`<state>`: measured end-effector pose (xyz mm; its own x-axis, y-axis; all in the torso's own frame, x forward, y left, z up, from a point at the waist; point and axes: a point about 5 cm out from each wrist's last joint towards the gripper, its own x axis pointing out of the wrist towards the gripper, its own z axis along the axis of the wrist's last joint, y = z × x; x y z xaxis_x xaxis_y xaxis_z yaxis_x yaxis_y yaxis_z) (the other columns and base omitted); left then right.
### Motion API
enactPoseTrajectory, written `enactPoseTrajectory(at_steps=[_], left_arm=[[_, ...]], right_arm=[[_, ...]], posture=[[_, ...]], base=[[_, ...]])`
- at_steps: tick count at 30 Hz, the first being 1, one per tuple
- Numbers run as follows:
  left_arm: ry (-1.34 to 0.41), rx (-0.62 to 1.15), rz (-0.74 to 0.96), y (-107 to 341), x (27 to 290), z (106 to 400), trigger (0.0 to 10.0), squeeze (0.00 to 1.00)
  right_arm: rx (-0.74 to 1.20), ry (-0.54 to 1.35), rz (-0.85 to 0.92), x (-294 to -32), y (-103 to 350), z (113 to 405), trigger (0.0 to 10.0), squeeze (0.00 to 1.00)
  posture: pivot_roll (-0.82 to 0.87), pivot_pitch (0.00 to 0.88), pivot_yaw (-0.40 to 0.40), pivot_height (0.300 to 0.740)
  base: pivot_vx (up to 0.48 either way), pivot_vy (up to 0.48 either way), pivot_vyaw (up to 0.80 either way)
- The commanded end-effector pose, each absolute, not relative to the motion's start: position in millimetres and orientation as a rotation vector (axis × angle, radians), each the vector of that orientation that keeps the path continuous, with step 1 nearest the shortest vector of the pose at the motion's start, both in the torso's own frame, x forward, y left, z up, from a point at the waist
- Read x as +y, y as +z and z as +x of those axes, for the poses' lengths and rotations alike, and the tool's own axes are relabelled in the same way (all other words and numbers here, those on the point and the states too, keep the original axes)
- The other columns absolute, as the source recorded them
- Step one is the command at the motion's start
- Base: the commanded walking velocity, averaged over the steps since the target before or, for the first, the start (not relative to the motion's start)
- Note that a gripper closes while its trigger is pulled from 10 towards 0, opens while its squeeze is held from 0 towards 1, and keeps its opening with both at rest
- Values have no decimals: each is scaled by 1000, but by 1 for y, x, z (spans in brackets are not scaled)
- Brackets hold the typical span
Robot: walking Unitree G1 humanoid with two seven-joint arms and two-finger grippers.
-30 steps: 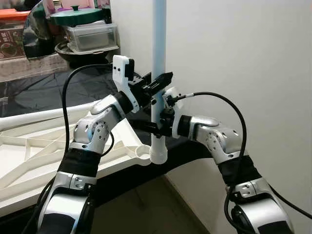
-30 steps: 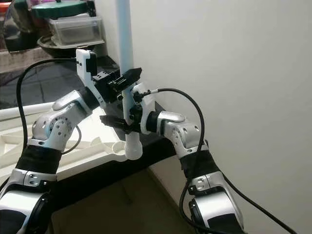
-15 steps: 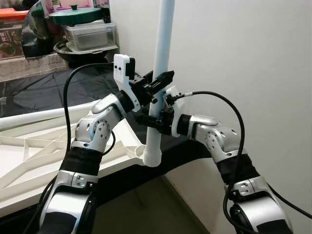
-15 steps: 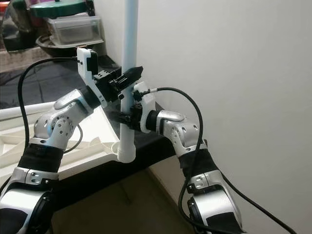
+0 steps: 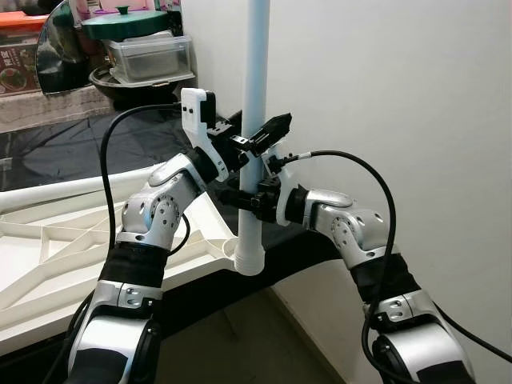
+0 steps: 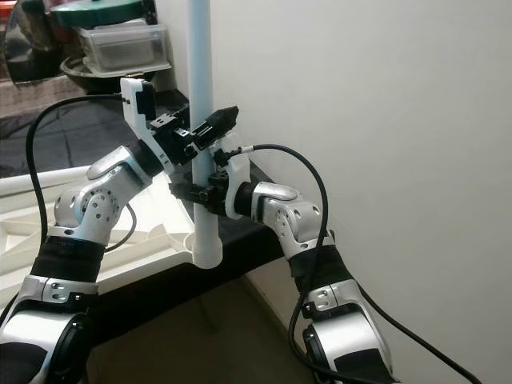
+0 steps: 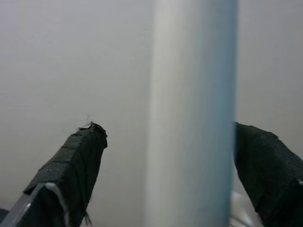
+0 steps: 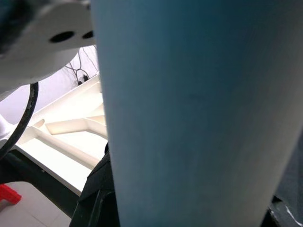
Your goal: Building children table
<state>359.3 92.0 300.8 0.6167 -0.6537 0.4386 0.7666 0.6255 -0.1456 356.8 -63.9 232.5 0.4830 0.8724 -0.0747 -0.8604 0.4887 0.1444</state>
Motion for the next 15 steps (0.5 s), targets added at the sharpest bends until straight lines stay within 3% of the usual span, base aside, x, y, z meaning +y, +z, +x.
enactPoseTrajectory(at_steps=[1, 2, 12, 15], left_arm=[[-791, -366, -323, 297, 98, 360, 10000, 1000], [-771, -368, -333, 297, 104, 360, 10000, 0], [-700, -403, -415, 300, 126, 354, 10000, 0], [-685, -443, -481, 306, 131, 344, 10000, 0]], right_arm=[[90, 1068, 103, -64, 242, 356, 0, 0], [84, 1061, 111, -65, 242, 356, 0, 0], [31, 975, 135, -79, 241, 361, 0, 0], [17, 777, 118, -103, 230, 373, 0, 0]], posture=[[5, 0, -31, 740], [4, 0, -30, 740], [6, 0, -30, 740], [9, 0, -39, 740]], base=[[0, 0, 0], [0, 0, 0], [0, 0, 0], [0, 0, 0]])
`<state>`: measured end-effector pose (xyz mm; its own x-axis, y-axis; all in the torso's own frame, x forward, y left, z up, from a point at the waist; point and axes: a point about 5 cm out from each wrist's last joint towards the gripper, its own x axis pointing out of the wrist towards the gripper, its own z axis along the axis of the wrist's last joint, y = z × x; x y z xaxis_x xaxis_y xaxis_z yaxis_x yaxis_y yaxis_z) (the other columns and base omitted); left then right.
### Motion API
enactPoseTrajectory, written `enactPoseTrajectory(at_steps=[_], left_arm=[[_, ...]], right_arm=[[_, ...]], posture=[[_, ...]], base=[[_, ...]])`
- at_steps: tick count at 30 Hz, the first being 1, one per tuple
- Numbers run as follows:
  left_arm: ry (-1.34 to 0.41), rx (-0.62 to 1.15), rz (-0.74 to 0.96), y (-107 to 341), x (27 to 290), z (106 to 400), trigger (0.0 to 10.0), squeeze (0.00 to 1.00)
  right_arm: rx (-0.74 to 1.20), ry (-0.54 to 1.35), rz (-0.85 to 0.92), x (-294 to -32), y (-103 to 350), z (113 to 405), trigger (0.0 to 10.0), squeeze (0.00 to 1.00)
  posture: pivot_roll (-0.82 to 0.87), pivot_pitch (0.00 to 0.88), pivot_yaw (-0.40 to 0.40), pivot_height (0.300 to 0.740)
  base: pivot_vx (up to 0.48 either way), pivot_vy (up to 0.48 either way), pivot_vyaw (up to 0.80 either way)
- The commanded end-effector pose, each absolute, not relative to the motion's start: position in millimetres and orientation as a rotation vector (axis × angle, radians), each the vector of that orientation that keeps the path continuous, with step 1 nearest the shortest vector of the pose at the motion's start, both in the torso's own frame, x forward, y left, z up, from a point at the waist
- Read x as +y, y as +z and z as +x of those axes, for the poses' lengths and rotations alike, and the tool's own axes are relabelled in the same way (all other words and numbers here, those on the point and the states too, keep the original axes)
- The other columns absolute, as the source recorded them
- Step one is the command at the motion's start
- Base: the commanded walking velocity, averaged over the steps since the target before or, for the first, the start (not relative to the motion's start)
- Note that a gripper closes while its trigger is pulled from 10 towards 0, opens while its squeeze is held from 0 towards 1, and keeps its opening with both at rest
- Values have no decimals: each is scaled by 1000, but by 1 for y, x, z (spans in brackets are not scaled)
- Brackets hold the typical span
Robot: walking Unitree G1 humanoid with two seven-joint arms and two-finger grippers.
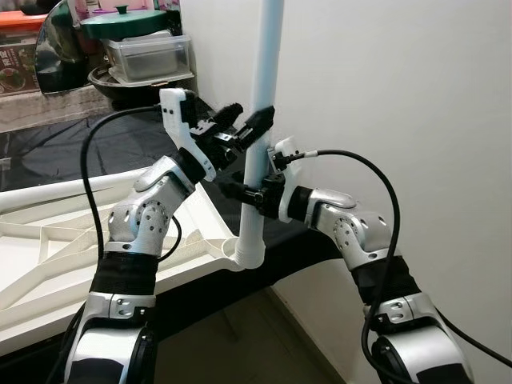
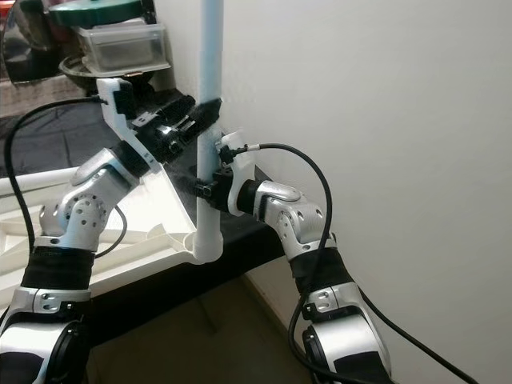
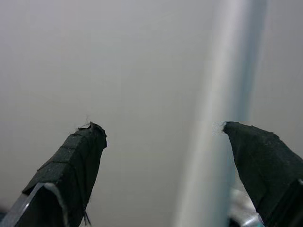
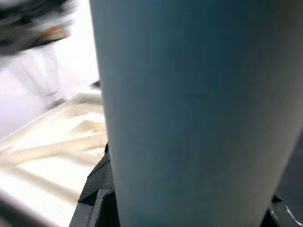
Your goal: Building children table
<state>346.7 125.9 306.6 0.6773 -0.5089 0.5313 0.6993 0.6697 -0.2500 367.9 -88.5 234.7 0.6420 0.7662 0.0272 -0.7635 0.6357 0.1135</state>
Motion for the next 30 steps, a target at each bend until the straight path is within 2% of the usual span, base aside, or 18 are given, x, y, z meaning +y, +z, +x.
enactPoseTrajectory(at_steps=[1, 3, 4, 5, 6, 7, 8, 10, 14, 16, 21, 27, 30], left_arm=[[-685, -443, -481, 306, 131, 344, 10000, 0], [-667, -443, -515, 303, 133, 339, 10000, 0], [-667, -443, -515, 303, 133, 339, 10000, 0], [-655, -433, -532, 298, 133, 336, 10000, 0], [-655, -433, -532, 298, 133, 336, 10000, 0], [-646, -411, -558, 290, 132, 333, 10000, 0], [-646, -411, -558, 290, 132, 333, 10000, 0], [-573, -332, -464, 256, 129, 316, 10000, 0], [-552, -306, -439, 247, 129, 311, 10000, 0], [-441, -259, -412, 224, 131, 298, 10000, 0], [-349, -147, -355, 189, 132, 276, 10000, 0], [-253, -17, -301, 155, 128, 242, 10000, 0], [-246, -2, -295, 151, 126, 239, 10000, 0]], right_arm=[[17, 777, 118, -103, 230, 373, 0, 0], [5, 605, 100, -123, 226, 384, 0, 0], [5, 605, 100, -123, 226, 384, 0, 0], [-24, 520, 69, -133, 228, 387, 8627, 0], [-24, 520, 69, -133, 228, 387, 8627, 0], [-62, 447, 42, -142, 232, 389, 10000, 0], [-62, 447, 42, -142, 232, 389, 10000, 0], [-218, 283, -61, -156, 252, 383, 10000, 0], [-265, 258, -78, -157, 256, 380, 10000, 0], [-338, 221, -24, -161, 260, 371, 10000, 0], [-329, 337, -14, -150, 247, 351, 10000, 0], [-306, 335, 71, -142, 224, 336, 10000, 0], [-307, 335, 76, -141, 222, 334, 10000, 0]], posture=[[9, 0, -39, 740], [9, 0, -41, 740], [9, 0, -41, 740], [8, 0, -41, 740], [8, 0, -41, 740], [11, 0, -42, 740], [11, 0, -42, 740], [8, 0, -42, 740], [8, 0, -42, 740], [9, 0, -41, 740], [5, 0, -39, 740], [19, 0, -50, 740], [17, 0, -49, 740]], base=[[0, 0, 0], [0, 0, 0], [0, 0, 0], [0, 0, 0], [0, 0, 0], [0, 0, 0], [0, 0, 0], [0, 0, 0], [0, 0, 0], [0, 0, 0], [0, 0, 0], [0, 0, 800], [0, 0, 800]])
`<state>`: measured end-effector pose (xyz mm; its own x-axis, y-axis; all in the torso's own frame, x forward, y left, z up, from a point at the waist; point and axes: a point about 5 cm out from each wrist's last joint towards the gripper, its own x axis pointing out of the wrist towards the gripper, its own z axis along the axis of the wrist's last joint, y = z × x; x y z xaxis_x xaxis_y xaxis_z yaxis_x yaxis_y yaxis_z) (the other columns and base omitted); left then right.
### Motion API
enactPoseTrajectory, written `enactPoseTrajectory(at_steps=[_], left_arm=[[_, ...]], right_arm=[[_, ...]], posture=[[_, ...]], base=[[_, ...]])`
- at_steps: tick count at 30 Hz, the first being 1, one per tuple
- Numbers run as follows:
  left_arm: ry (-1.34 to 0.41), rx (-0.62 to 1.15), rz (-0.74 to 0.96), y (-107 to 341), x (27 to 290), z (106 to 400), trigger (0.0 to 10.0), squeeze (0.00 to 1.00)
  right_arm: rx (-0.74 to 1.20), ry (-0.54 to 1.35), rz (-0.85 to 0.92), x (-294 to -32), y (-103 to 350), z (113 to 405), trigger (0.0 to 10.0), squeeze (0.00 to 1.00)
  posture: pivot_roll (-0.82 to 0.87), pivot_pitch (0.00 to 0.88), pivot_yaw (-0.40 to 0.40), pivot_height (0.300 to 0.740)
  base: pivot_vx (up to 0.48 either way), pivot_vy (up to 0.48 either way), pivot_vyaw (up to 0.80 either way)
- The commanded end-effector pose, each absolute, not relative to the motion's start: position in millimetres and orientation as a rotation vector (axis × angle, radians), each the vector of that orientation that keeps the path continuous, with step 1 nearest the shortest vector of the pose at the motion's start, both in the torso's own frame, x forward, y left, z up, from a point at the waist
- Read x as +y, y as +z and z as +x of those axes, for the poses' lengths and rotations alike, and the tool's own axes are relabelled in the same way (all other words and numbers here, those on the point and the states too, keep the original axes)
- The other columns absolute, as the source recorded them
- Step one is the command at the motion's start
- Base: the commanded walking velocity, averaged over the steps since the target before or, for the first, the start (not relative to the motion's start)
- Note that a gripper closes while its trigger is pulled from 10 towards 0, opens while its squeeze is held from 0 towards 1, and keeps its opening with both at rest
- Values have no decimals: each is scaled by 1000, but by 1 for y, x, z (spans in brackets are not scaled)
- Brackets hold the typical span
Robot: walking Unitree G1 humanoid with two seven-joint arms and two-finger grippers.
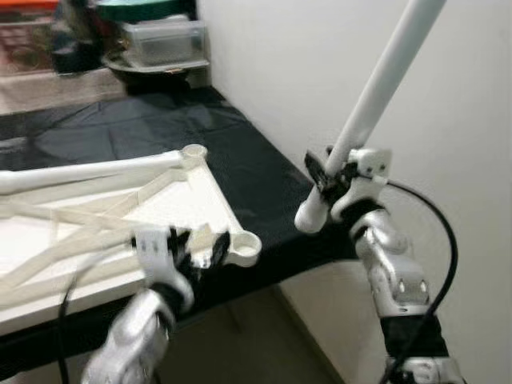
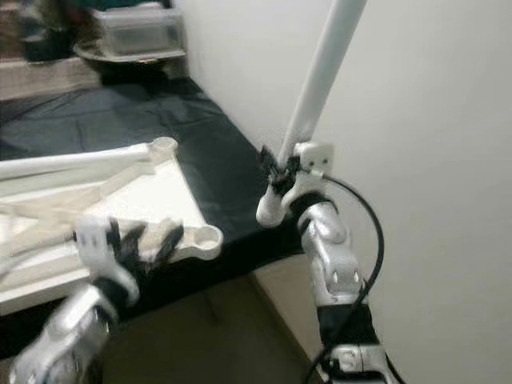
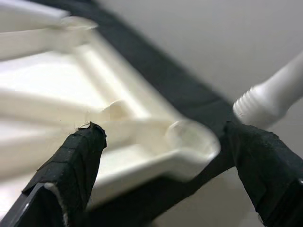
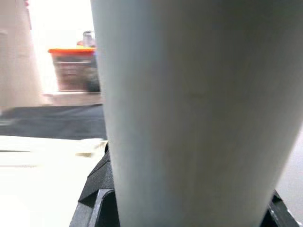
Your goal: Building children table
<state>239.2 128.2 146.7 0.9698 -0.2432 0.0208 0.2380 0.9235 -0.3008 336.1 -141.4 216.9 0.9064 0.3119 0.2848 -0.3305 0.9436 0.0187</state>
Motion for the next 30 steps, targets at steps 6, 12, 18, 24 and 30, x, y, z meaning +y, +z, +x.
enactPoseTrajectory(at_steps=[6, 12, 18, 24, 30], left_arm=[[-252, 29, -270, 145, 114, 231, 10000, 0], [-222, 22, -251, 146, 116, 235, 10000, 0], [-190, 28, -236, 143, 118, 235, 10000, 0], [-144, 40, -222, 140, 121, 237, 10000, 0], [-91, 60, -221, 136, 128, 239, 10000, 0]], right_arm=[[-339, 357, 86, -133, 226, 325, 10000, 0], [-393, 369, 118, -133, 245, 325, 10000, 0], [-404, 402, 128, -131, 252, 326, 10000, 0], [-387, 427, 121, -125, 250, 326, 10000, 0], [-358, 461, 178, -121, 247, 326, 10000, 0]], posture=[[12, 0, -47, 740], [5, 0, -45, 740], [5, 0, -53, 740], [10, 0, -61, 740], [9, 0, -61, 740]], base=[[0, 0, 800], [0, 0, 800], [0, -318, 800], [0, -451, 800], [0, 0, 595]])
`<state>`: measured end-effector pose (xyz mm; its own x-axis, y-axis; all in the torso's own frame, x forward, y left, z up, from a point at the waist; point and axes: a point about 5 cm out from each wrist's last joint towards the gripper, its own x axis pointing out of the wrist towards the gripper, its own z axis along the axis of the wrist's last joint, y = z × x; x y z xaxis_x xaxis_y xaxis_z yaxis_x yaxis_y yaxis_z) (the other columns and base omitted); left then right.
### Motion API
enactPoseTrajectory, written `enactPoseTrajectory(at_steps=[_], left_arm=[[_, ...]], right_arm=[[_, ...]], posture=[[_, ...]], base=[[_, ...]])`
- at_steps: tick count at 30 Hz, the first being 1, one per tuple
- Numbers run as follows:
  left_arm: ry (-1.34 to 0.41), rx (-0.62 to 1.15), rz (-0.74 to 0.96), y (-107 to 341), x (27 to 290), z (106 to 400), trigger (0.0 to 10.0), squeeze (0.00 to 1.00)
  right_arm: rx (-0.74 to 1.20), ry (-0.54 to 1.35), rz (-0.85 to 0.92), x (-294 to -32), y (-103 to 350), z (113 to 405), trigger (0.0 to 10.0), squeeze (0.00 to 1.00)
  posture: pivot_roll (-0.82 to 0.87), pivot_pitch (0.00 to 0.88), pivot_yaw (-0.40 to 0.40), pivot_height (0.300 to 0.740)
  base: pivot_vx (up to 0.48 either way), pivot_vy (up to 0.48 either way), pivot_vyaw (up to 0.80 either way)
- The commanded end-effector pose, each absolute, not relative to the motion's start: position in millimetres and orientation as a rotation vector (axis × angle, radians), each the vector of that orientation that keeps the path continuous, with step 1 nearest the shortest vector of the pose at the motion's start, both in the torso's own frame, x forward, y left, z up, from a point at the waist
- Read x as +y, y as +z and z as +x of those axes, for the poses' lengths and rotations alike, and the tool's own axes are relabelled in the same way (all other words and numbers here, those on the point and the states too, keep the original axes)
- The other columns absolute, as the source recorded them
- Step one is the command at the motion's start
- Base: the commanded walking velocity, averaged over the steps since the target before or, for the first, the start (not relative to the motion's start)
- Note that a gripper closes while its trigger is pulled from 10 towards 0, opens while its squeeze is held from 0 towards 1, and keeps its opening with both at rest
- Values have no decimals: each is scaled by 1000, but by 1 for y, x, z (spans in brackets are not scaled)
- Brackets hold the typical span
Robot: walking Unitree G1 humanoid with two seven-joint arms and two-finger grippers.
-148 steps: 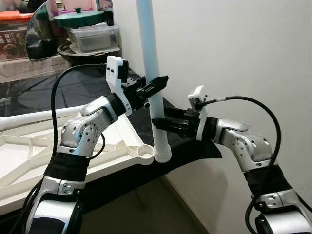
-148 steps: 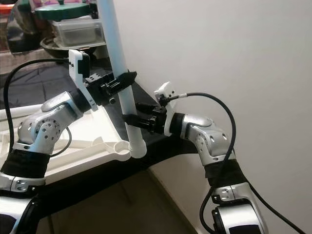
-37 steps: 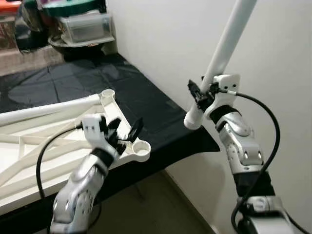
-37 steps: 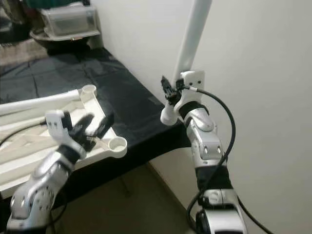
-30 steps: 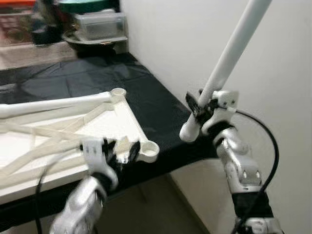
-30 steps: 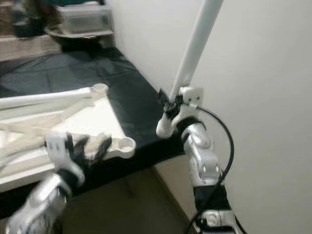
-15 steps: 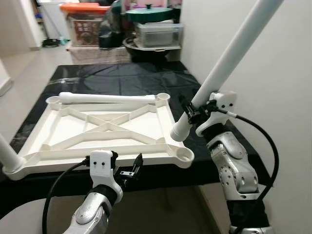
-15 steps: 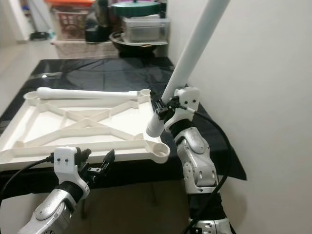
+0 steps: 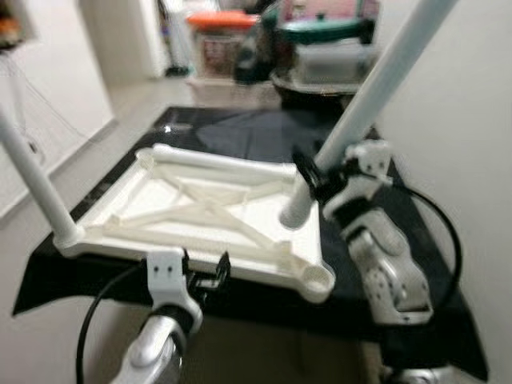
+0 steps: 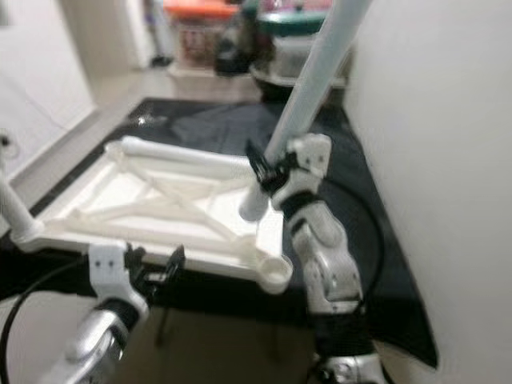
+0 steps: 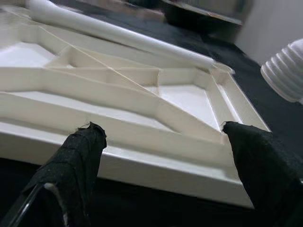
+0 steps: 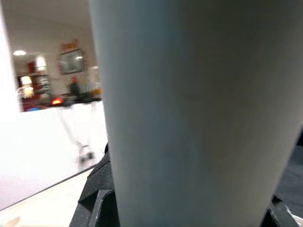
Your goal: Building children table
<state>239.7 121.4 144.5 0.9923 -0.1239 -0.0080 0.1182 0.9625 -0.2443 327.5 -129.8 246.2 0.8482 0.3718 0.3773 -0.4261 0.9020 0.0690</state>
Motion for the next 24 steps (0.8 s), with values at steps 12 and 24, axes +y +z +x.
enactPoseTrajectory(at_steps=[12, 24], left_arm=[[-147, 70, -244, 135, 117, 234, 10000, 0], [-216, 101, -229, 134, 106, 219, 10000, 0]], right_arm=[[-331, 459, 142, -130, 241, 337, 10000, 0], [-304, 471, 116, -142, 244, 347, 10000, 0]], posture=[[13, 0, -63, 740], [18, 0, -54, 740]], base=[[0, 0, 0], [0, 0, -533]])
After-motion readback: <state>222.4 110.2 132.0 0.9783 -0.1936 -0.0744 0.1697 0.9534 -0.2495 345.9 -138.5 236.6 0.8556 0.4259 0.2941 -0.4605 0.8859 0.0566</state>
